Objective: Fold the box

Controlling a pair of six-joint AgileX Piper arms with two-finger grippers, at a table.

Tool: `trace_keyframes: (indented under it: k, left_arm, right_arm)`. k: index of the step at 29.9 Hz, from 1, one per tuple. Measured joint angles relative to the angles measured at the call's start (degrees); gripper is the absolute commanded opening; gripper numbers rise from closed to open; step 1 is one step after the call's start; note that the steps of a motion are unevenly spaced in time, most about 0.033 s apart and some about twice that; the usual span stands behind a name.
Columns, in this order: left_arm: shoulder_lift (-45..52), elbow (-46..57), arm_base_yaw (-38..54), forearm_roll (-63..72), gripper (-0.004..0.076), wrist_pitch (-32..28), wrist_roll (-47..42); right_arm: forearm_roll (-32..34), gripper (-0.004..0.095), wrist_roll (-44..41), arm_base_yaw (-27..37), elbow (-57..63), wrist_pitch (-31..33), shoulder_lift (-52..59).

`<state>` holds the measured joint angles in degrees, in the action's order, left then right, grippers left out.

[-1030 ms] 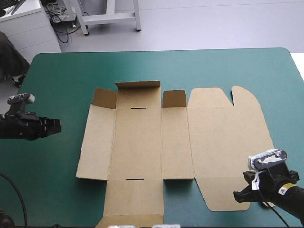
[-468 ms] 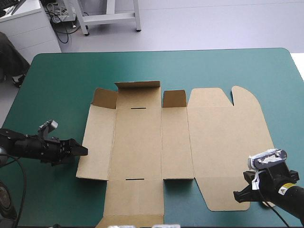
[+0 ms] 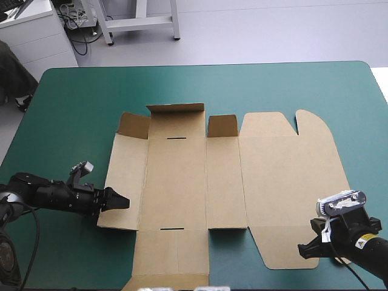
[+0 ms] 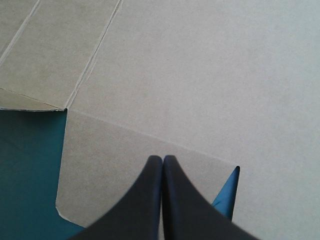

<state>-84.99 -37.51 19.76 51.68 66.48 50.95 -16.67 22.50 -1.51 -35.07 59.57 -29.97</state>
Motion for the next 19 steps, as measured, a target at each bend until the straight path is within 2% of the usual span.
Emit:
trace_keyframes:
  k: [12, 15, 19]
  left_arm:
    - [-1.86, 0.15, -0.62, 2.58, 0.0511, 0.09, -0.17]
    - [-3.96, -0.04, -0.62, 4.36, 0.0445, 1.0, -0.35]
    - [-6.7, -0.04, -0.62, 7.24, 0.0257, 0.83, -0.36]
  right_arm:
    - [-0.02, -0.0023, 0.0, 0.0, 0.0, 0.0, 0.0]
    - [-0.02, -0.0024, 0.0, 0.0, 0.0, 0.0, 0.0]
    - [-0.02, -0.0023, 0.0, 0.0, 0.0, 0.0, 0.0]
